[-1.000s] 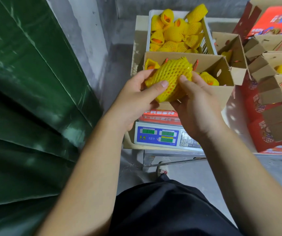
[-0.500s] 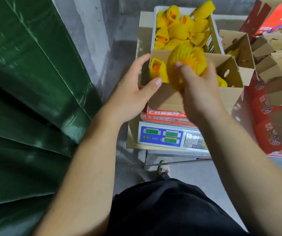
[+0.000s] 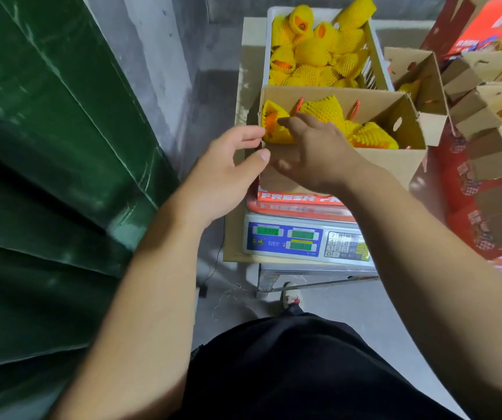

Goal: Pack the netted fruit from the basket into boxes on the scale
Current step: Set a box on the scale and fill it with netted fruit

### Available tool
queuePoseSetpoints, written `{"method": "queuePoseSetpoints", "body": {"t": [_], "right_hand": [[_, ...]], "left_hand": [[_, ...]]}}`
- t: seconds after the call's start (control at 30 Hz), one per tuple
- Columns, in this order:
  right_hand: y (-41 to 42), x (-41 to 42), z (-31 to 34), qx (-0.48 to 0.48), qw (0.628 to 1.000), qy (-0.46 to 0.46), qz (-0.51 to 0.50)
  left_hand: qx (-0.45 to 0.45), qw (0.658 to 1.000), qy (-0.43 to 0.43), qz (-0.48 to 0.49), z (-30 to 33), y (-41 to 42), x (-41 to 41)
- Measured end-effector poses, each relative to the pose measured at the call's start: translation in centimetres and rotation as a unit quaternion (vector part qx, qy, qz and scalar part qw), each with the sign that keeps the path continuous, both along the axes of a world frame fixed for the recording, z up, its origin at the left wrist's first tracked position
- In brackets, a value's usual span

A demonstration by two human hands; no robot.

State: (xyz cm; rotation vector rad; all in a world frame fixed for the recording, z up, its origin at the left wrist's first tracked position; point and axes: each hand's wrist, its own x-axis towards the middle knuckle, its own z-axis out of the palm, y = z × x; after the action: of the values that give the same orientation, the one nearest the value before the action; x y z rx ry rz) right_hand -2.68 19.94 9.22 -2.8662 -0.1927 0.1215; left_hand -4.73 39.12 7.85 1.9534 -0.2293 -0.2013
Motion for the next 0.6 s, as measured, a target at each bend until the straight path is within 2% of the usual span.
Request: {"method": "queuePoseSetpoints", "body": {"t": [0.37,0.6], "right_hand": [[0.2,-2.8,2.9,0.065,0.997,-0.034,0.022],[-0.9,-2.9,2.7,0.047,0.998,-0.016,0.033]], "left_hand": [[0.003,1.0,-0.008,0.024,-0.2,0.1,-1.0],[-0.007,1.0,-0.008,0.024,-0.1,-0.3,-0.8]]}}
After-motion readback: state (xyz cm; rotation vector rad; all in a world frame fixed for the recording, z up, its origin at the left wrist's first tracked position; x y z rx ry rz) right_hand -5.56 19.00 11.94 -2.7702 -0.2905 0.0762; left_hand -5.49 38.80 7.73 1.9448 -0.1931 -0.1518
